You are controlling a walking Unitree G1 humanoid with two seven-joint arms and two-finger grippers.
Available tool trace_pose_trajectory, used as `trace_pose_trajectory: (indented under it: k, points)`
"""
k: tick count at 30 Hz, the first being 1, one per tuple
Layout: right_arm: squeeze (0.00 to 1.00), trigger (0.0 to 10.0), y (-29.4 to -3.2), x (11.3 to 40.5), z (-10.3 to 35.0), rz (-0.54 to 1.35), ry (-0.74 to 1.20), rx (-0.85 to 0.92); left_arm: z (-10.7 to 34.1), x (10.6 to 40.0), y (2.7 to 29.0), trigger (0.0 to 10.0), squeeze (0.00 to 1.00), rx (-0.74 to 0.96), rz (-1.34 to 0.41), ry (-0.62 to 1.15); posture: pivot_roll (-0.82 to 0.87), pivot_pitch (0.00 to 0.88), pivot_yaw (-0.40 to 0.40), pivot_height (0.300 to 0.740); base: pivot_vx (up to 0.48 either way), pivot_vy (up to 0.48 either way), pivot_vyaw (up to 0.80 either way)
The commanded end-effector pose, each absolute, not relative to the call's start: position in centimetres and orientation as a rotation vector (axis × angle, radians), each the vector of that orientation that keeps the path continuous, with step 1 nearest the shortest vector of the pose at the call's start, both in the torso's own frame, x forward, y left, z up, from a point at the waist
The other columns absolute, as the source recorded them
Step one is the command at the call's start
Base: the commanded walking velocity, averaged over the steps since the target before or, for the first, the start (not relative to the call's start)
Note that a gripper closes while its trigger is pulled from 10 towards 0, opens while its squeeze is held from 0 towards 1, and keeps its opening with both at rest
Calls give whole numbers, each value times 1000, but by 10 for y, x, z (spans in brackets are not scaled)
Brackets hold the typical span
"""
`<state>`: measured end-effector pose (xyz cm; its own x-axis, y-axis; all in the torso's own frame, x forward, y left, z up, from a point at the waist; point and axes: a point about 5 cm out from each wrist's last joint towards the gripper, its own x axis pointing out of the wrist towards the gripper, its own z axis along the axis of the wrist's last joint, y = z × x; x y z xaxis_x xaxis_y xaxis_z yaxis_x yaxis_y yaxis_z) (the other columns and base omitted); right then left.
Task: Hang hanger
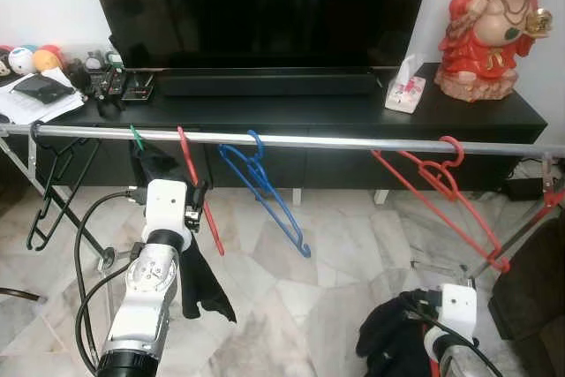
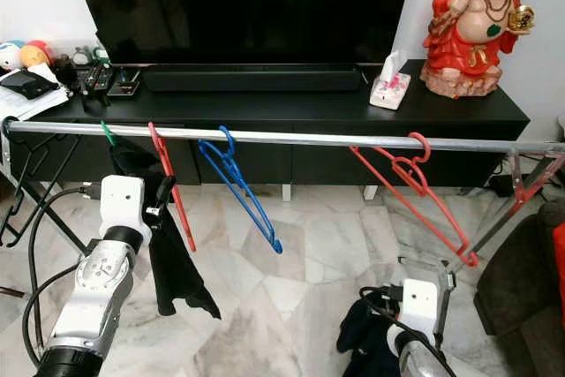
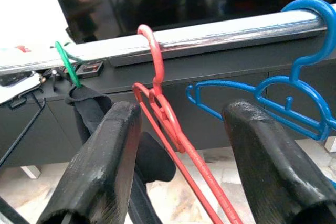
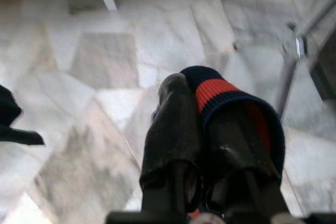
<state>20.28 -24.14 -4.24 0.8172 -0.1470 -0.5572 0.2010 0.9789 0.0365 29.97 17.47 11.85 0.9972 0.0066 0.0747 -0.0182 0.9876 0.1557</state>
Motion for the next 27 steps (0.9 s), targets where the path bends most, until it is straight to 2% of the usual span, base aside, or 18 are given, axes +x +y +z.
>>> trace_pose_trajectory:
  k: [1,4,15,27]
  points:
    - [0,10000,-243,200,-46,-194,599,85,119,299,177,10000,0,152,25,-74,-157,0,19,740,0,0,0]
    - [0,10000,-241,192,-57,-169,677,44,120,300,178,10000,0,153,28,-75,-158,0,21,740,0,0,0]
    - [0,10000,-228,180,-71,-129,762,32,121,298,181,10000,0,153,42,-73,-147,0,17,740,0,0,0]
    - [0,10000,-235,147,-85,-144,878,9,120,298,181,10000,0,153,42,-67,-146,0,17,740,0,0,0]
